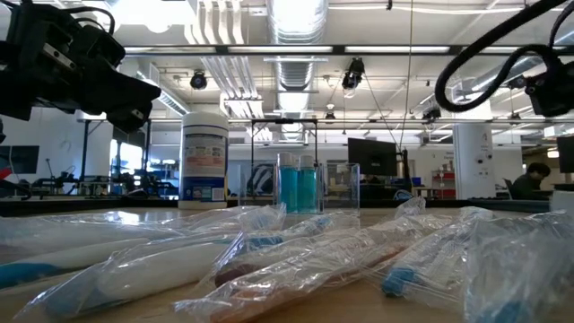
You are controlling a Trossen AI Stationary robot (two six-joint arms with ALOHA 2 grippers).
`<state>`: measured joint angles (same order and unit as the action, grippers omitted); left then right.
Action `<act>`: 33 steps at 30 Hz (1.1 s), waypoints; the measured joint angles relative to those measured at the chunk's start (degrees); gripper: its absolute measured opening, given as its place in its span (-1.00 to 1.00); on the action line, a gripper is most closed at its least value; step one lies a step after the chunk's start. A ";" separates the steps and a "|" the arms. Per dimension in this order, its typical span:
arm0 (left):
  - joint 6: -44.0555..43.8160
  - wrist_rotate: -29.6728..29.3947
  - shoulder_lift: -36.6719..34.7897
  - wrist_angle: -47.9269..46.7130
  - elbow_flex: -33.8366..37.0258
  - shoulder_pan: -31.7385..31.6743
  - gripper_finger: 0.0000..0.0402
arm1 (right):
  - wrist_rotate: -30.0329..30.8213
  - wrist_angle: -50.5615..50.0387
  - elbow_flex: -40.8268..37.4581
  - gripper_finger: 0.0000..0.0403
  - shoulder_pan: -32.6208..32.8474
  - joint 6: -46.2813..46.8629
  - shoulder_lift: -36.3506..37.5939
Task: Pick & Place toothbrushing station
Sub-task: Put the blue mouthwash into the transparent bin organizer
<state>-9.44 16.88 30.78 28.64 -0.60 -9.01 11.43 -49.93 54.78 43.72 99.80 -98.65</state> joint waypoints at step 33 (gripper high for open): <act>3.65 -14.14 16.70 -34.69 -34.86 0.01 -0.93 | 24.56 49.57 -14.30 -0.68 -22.50 -96.32 29.27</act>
<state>-5.79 2.74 47.48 -6.04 -35.46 -8.99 35.99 -0.37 40.48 21.22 3.49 -69.38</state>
